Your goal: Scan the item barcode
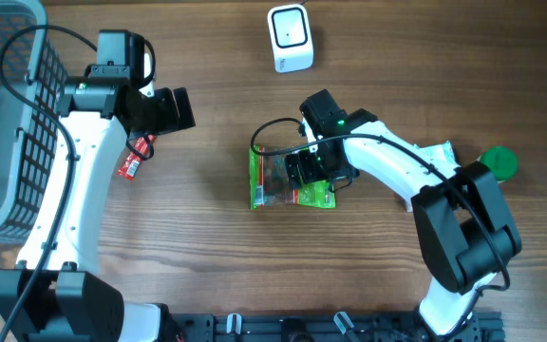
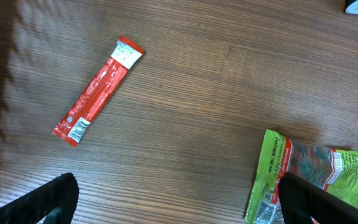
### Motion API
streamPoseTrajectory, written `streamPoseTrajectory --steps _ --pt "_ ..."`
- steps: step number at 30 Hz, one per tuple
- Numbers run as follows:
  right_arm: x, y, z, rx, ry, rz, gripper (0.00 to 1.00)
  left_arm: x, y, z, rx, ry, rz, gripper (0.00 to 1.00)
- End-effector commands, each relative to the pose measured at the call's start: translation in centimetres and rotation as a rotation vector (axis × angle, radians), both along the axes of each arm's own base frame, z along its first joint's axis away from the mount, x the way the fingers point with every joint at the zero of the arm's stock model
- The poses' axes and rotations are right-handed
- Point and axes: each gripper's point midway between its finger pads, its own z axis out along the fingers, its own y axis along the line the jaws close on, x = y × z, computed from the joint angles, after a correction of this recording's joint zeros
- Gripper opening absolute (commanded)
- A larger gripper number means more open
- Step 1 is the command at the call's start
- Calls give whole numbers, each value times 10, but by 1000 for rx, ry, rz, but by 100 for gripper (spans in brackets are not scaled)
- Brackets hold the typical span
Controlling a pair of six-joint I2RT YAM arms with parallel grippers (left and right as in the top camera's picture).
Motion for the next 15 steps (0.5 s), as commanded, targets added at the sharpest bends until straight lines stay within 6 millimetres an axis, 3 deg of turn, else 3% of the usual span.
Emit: streamPoseTrajectory --steps 1,5,9,10,11,12,13,15 --pt "-3 4 7 26 -11 26 100 1 -1 0 -6 -5 0 100" --pt "-3 3 7 25 -10 27 100 9 -2 4 -11 -40 -1 100" --pt "-4 3 7 24 -7 28 100 3 -40 7 -207 -19 -105 100" --pt "-4 3 7 24 -7 28 99 0 -50 9 -249 -19 -170 95" --pt "-4 3 7 24 -6 28 100 -2 -56 10 -274 -18 -211 42" --pt "-4 4 7 29 -4 29 100 -3 -58 10 -291 -14 -210 9" --pt "-5 6 8 39 0 35 100 -5 -59 8 -305 0 -173 4" --pt "-8 11 9 70 10 66 99 -9 -59 0 -329 36 -109 4"
